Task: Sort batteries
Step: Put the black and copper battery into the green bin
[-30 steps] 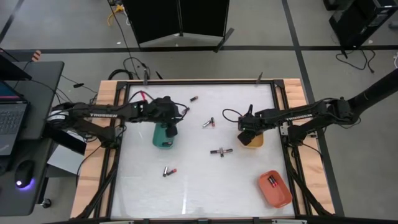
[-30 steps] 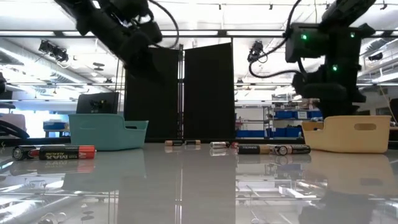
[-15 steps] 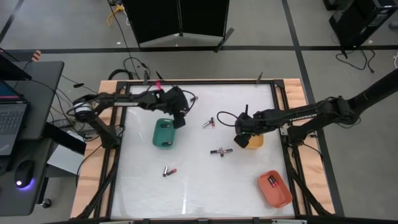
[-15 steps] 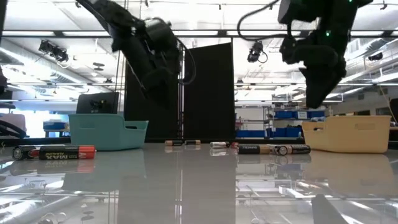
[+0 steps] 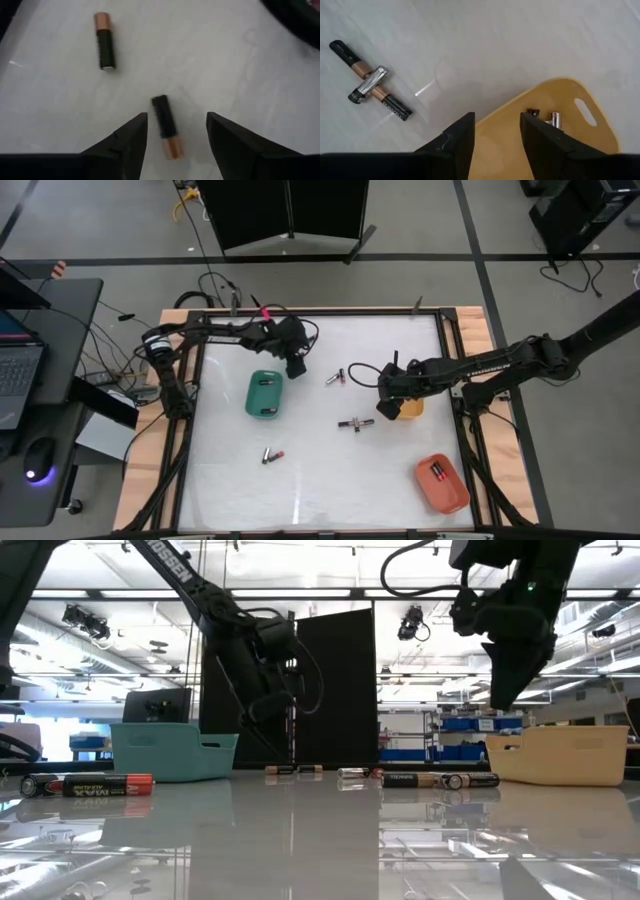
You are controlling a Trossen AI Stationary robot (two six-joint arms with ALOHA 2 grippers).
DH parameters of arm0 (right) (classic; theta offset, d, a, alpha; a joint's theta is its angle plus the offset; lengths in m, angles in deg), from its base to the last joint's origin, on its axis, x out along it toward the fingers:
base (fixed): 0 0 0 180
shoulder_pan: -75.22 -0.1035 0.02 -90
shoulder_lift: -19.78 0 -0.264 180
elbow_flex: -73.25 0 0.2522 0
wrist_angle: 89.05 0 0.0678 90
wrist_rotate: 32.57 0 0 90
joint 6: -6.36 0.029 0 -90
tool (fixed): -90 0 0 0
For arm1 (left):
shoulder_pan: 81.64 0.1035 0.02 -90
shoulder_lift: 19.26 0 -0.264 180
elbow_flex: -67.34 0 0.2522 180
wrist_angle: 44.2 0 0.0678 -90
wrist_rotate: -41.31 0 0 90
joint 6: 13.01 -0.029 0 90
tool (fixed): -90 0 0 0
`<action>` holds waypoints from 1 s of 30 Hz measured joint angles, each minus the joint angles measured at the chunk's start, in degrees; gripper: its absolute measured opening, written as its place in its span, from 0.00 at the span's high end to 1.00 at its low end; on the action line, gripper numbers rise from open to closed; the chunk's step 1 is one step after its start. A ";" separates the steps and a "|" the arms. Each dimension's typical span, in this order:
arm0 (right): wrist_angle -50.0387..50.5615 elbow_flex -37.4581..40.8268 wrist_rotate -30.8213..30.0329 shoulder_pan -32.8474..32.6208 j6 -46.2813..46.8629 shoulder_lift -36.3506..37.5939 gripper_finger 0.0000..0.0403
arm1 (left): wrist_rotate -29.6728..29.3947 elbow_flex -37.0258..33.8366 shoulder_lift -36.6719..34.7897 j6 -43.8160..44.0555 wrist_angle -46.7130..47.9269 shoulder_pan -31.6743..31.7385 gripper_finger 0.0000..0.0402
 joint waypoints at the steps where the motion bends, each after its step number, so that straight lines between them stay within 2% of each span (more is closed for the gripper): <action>1: 0.00 0.00 -0.31 -0.01 -0.03 0.00 0.59 | -0.08 0.00 0.33 0.07 -0.44 0.19 0.46; 8: -0.04 0.00 -0.97 0.00 -0.43 0.00 0.59 | -0.27 0.00 0.87 0.12 -0.85 1.03 0.41; 23: -0.35 -0.02 -2.21 -0.09 -0.63 0.00 0.59 | 1.56 0.09 4.72 -0.40 -2.80 2.48 0.41; 26: -0.75 -0.02 -2.37 -0.09 -0.87 0.00 0.59 | 1.54 0.09 4.74 -0.42 -2.77 2.69 0.43; 30: -1.49 -0.02 -2.37 -0.23 -1.91 0.00 0.59 | 1.59 0.11 4.77 -1.74 -2.51 2.94 0.54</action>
